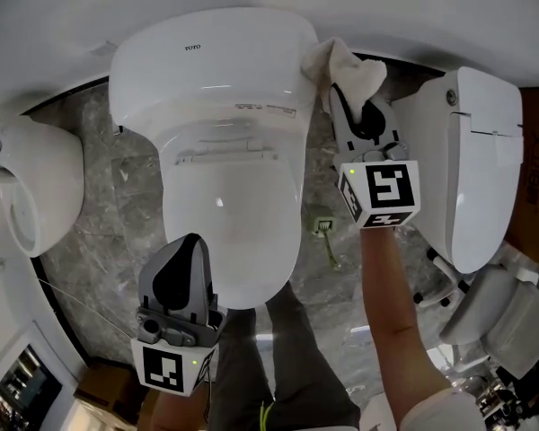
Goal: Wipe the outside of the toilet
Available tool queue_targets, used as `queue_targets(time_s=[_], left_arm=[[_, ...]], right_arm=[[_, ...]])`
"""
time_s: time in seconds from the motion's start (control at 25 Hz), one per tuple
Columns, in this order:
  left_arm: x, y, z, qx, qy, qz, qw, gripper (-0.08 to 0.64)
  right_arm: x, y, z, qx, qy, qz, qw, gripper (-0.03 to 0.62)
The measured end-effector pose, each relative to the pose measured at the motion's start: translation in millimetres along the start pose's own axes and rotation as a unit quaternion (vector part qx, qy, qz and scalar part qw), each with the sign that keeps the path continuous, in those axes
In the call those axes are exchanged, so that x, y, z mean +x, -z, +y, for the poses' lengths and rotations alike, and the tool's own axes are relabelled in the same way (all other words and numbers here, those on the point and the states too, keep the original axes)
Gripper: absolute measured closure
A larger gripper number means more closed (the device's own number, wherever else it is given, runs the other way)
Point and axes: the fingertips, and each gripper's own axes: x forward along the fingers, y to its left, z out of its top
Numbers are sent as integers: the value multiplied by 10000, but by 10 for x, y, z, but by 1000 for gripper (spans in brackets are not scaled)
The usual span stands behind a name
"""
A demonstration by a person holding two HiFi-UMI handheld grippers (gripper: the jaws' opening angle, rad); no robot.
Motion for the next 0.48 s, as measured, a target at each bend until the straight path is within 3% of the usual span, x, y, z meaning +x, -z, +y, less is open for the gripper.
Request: queue_targets(time_s=[0.48], left_arm=[[-32, 137, 90, -8, -30, 115, 9999, 543]], right_arm=[[252, 308, 18, 59, -243, 73, 9997, 522]])
